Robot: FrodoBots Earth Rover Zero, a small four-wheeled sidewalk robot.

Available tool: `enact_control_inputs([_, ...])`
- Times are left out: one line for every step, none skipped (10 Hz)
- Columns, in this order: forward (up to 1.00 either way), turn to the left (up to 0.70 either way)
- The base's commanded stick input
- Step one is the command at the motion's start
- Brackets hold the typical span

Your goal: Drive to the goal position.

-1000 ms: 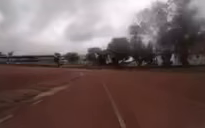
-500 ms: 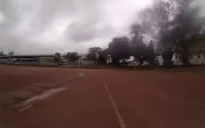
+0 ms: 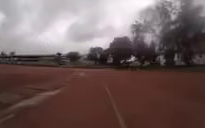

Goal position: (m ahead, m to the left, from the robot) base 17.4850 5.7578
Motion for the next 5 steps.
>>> enact_control_inputs([0.70, 0.02])
enact_control_inputs([0.70, 0.00])
enact_control_inputs([0.70, 0.00])
enact_control_inputs([0.70, 0.01])
enact_control_inputs([0.70, 0.00])
